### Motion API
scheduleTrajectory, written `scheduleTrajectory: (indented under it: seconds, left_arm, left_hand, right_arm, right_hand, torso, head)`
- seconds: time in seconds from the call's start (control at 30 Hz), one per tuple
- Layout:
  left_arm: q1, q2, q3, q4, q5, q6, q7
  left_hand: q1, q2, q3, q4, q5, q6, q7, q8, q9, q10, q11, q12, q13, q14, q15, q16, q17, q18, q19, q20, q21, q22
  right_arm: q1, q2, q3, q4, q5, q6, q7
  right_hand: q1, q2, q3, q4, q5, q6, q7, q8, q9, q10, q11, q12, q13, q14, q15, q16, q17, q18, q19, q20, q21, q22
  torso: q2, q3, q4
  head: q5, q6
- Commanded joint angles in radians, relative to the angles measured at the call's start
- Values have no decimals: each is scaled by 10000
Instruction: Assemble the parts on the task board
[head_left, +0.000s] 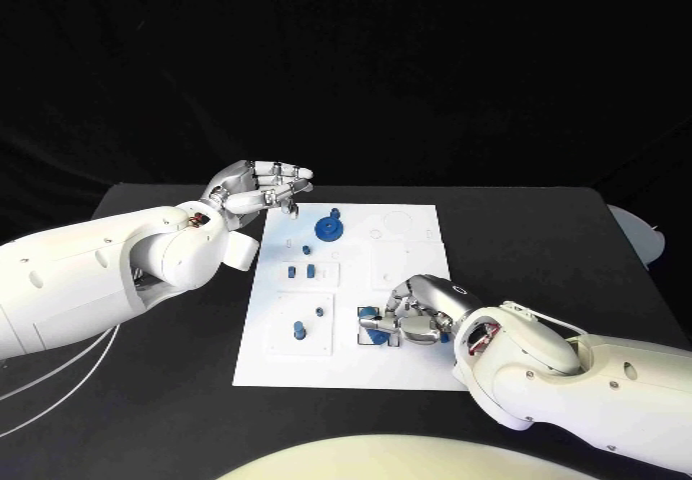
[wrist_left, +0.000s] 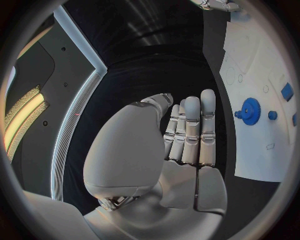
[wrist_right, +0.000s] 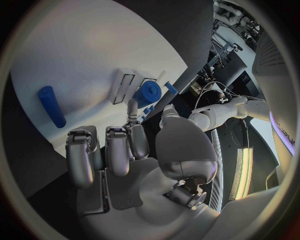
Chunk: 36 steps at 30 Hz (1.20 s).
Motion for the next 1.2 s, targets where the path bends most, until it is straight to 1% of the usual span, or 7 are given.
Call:
scheduleTrajectory:
  seconds: [0.03,0.33,0.5,0.67,0.8,0.93,1.2]
  left_arm:
    - [7,4,6,10,32,135,44]
    - [7,2,6,13,32,126,41]
    - [6,18,6,9,32,130,40]
    - [6,26,5,-7,32,123,37]
    - [5,44,5,-18,32,122,37]
    - [5,59,5,-29,32,120,36]
    - [4,65,3,-40,32,123,33]
  left_hand:
    - [-105,-13,48,8,12,-81,-15,-48,-9,-74,22,33,16,-41,55,-4,-12,66,-40,49,-58,-12]
    - [-105,-13,48,8,12,-81,-15,-48,-9,-74,22,33,16,-41,55,-4,-12,66,-40,49,-58,-12]
    - [-109,10,71,4,15,-87,-14,-44,-7,-91,22,48,18,-46,57,0,-18,67,-42,52,-67,-17]
    - [-109,10,71,4,15,-87,-14,-44,-7,-91,22,48,18,-46,57,0,-18,67,-42,52,-67,-17]
    - [-109,10,71,4,15,-87,-14,-44,-7,-91,22,48,18,-46,57,0,-18,67,-42,52,-67,-17]
    - [-109,10,71,4,15,-87,-14,-44,-7,-91,22,48,18,-46,57,0,-18,67,-42,52,-67,-17]
    - [-104,20,87,-8,16,-90,-15,-40,-6,-102,21,61,20,-49,56,3,-23,69,-42,52,-72,-19]
  right_arm:
    - [-6,-175,4,188,-59,-109,430]
    - [-12,-345,2,211,195,297,611]
    - [-28,-302,-1,167,235,362,656]
    - [-62,-116,-3,93,261,344,761]
    - [-72,49,-4,8,278,393,834]
    - [-79,137,-6,-40,301,391,897]
    - [-85,64,-7,-107,191,388,904]
  right_hand:
    - [113,153,15,17,77,5,-51,36,9,92,9,45,984,797,-72,47,1110,-142,1046,-39,44,2627]
    - [188,236,-101,17,233,-20,-49,37,-11,74,9,5,962,798,-75,51,1122,-142,1046,-46,44,2627]
    - [313,369,-200,14,429,-23,-52,50,-28,87,5,19,984,799,-78,56,1136,-142,1046,-49,44,2627]
    - [453,459,-295,6,600,-29,-54,59,-46,90,5,15,991,797,-79,53,1132,-142,1046,-51,44,2627]
    - [611,535,-350,1,676,-34,-55,66,-60,90,3,10,994,799,-80,57,1143,-142,1046,-52,44,2627]
    - [611,535,-350,1,676,-34,-55,66,-60,90,3,10,994,799,-80,57,1143,-142,1046,-52,44,2627]
    - [1388,696,-495,-15,869,-68,-60,69,-122,96,-2,5,1017,798,-84,54,1145,-142,1046,-55,44,2627]
  torso:
    - [-6,-4,-19]
    - [0,-8,-14]
    - [-5,-17,41]
    - [-18,-6,26]
    - [-13,-14,19]
    - [-11,-9,12]
    - [-6,-4,5]
  head:
    - [25,5]
    - [18,6]
    - [-7,4]
    - [19,7]
    - [5,14]
    - [13,29]
    - [11,42]
